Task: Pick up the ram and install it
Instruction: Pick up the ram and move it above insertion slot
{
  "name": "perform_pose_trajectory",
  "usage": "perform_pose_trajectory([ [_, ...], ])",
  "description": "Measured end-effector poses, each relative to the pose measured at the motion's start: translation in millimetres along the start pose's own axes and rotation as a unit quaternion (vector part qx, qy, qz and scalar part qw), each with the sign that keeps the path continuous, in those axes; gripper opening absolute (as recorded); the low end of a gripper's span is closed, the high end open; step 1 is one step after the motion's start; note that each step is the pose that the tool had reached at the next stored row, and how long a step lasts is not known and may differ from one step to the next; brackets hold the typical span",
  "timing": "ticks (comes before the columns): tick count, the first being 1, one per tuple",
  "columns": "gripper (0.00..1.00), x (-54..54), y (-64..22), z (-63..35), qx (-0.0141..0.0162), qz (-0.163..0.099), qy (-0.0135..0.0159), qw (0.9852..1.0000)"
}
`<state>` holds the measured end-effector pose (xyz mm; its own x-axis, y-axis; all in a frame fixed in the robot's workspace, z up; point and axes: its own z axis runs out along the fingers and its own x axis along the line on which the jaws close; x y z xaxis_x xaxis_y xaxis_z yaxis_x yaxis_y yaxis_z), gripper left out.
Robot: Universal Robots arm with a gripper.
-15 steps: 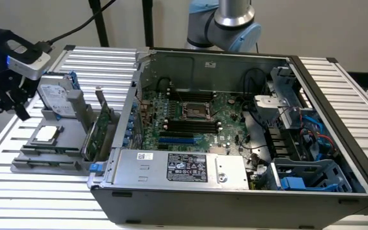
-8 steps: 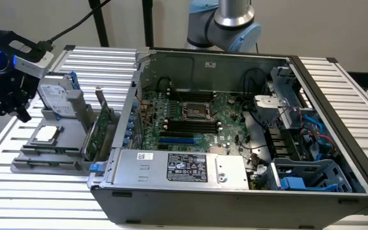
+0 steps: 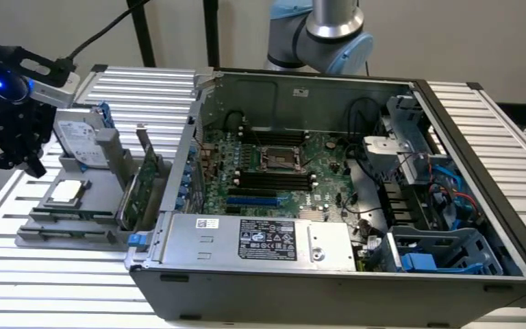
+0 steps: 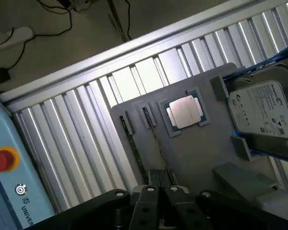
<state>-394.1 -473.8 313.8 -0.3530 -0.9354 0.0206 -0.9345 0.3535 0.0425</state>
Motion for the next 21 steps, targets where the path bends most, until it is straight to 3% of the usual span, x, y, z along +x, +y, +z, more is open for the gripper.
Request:
perform_pose_trajectory([
  [5, 0.00, -0.1, -0.2, 3.8, 0.0010, -0.045, 0.0019, 0.9990],
  [12, 0.00, 0.1, -0.4, 9.4, 0.0020, -0.101, 0.0043, 0.9949],
  [18, 0.00, 9.2, -4.2, 13.7, 0.0030, -0.116, 0.0047, 0.9933],
  [21, 0.00, 15.5, -6.6, 16.5, 0.0053, -0.118, 0.0042, 0.9929],
])
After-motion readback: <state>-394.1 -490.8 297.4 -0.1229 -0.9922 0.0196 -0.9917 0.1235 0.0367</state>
